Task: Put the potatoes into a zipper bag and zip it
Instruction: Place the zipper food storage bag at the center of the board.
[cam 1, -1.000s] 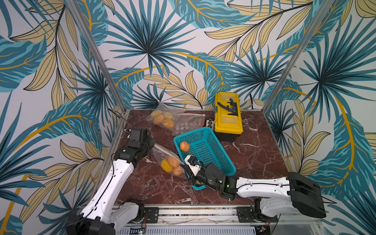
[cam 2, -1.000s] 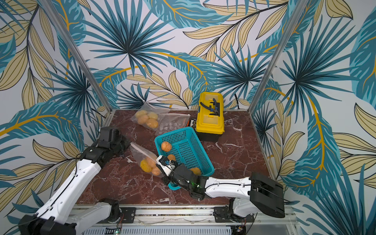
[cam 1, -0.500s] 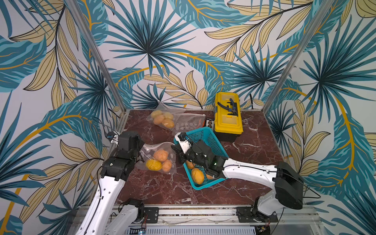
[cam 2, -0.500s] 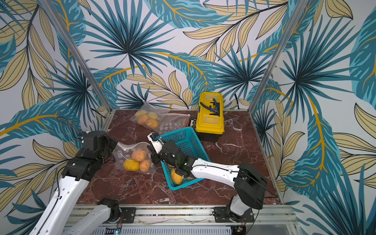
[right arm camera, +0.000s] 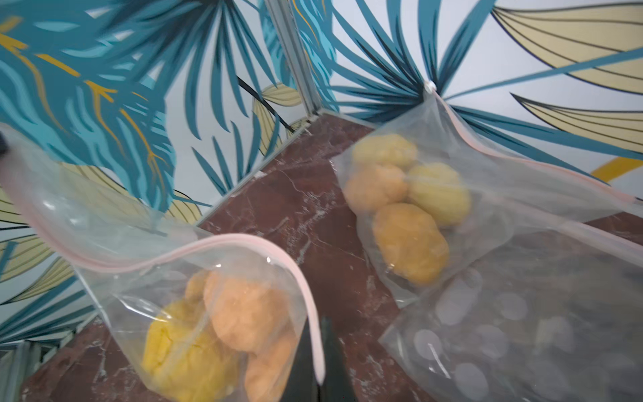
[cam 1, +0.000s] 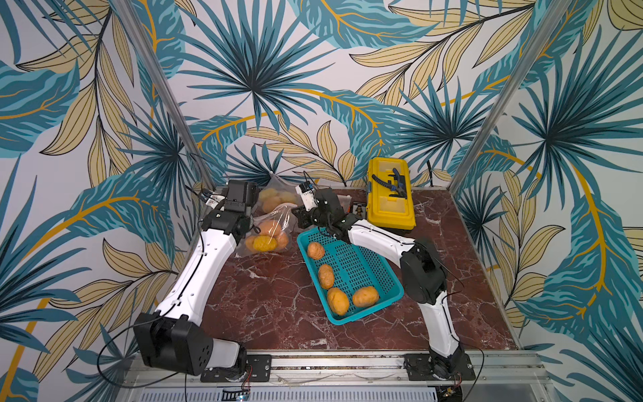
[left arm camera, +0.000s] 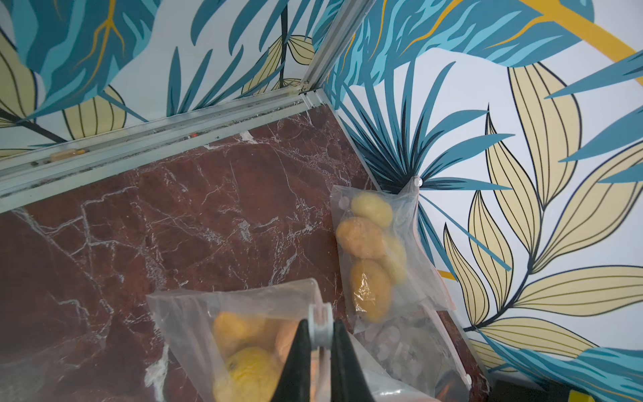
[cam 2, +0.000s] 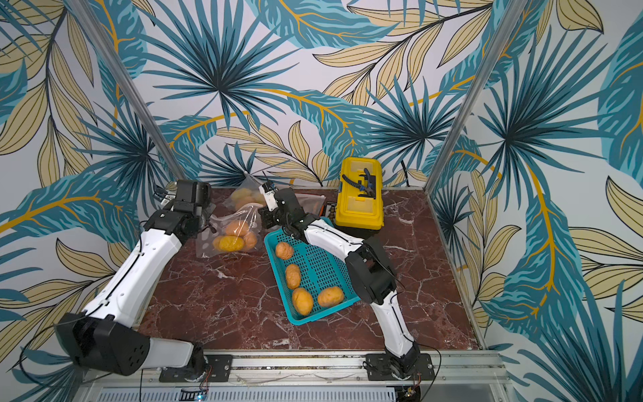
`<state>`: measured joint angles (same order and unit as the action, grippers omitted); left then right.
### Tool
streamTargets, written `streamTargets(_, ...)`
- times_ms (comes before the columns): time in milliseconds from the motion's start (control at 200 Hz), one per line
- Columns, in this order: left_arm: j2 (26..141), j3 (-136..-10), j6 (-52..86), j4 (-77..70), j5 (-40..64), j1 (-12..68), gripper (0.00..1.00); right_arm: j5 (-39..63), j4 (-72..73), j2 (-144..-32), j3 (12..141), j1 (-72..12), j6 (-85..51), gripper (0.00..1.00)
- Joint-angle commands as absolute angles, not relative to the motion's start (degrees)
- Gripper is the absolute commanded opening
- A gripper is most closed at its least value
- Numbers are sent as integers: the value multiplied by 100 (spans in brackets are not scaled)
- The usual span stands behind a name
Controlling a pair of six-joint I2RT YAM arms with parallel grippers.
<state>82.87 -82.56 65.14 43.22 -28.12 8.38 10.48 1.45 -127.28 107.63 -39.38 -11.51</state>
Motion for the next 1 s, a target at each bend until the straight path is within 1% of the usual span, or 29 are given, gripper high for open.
streamTargets(0,8951,-8799,6582,4340,-3054,733,0,907,-807,-13067,11524,-3935,-929,0)
streamTargets(45,9274,-9096,6483,4341,-2934,696,0,844,-972,-13184,11719,-3896,-908,0)
streamTargets(110,9701,-9482,6354,4342,-2752,620,0,878,-1061,-13287,11850,-3828,-904,11)
streamTargets(210,10143,-9793,6422,4342,-2515,437,0,815,-1287,-13288,11954,-3783,-787,20)
streamTargets(245,10254,-9879,6446,4342,-2458,354,0,743,-1474,-13242,11946,-3780,-742,27)
streamTargets(330,10459,-9998,6468,4346,-2314,194,0,446,-1671,-13008,11826,-3761,-692,48)
streamTargets(396,10557,-10021,6447,4343,-2172,118,0,119,-1717,-12725,11578,-3728,-756,60)
streamTargets(436,10594,-10035,6412,4345,-2138,111,0,-138,-1797,-12557,11442,-3698,-864,66)
streamTargets(476,10608,-10030,6404,4342,-2157,97,0,-344,-1884,-12393,11304,-3664,-995,69)
streamTargets(631,10652,-10102,6285,4343,-2241,97,0,-1193,-2322,-11961,10881,-3563,-1573,75)
streamTargets(716,10652,-10128,6220,4342,-2201,98,0,-1480,-2421,-11828,10692,-3516,-1727,79)
streamTargets(741,10644,-10133,6201,4342,-2158,97,5,-1487,-2417,-11805,10635,-3491,-1771,80)
streamTargets(781,10622,-10145,6154,4343,-2073,103,16,-1458,-2431,-11791,10583,-3425,-1853,82)
streamTargets(806,10605,-10154,6096,4342,-1995,97,27,-1405,-2470,-11807,10582,-3378,-1909,84)
streamTargets(871,10487,-10089,6011,4346,-1855,104,62,-1213,-2583,-11898,10669,-3237,-1991,86)
streamTargets(896,10416,-10028,6011,4346,-1817,110,73,-1150,-2643,-11953,10744,-3191,-1996,87)
streamTargets(916,10352,-9955,6026,4346,-1785,112,78,-1112,-2704,-12019,10806,-3154,-1991,89)
streamTargets(936,10273,-9883,6030,4342,-1753,106,82,-1086,-2780,-12085,10888,-3124,-1993,90)
streamTargets(991,10065,-9695,6011,4337,-1619,112,87,-1056,-3003,-12287,11175,-3060,-1957,93)
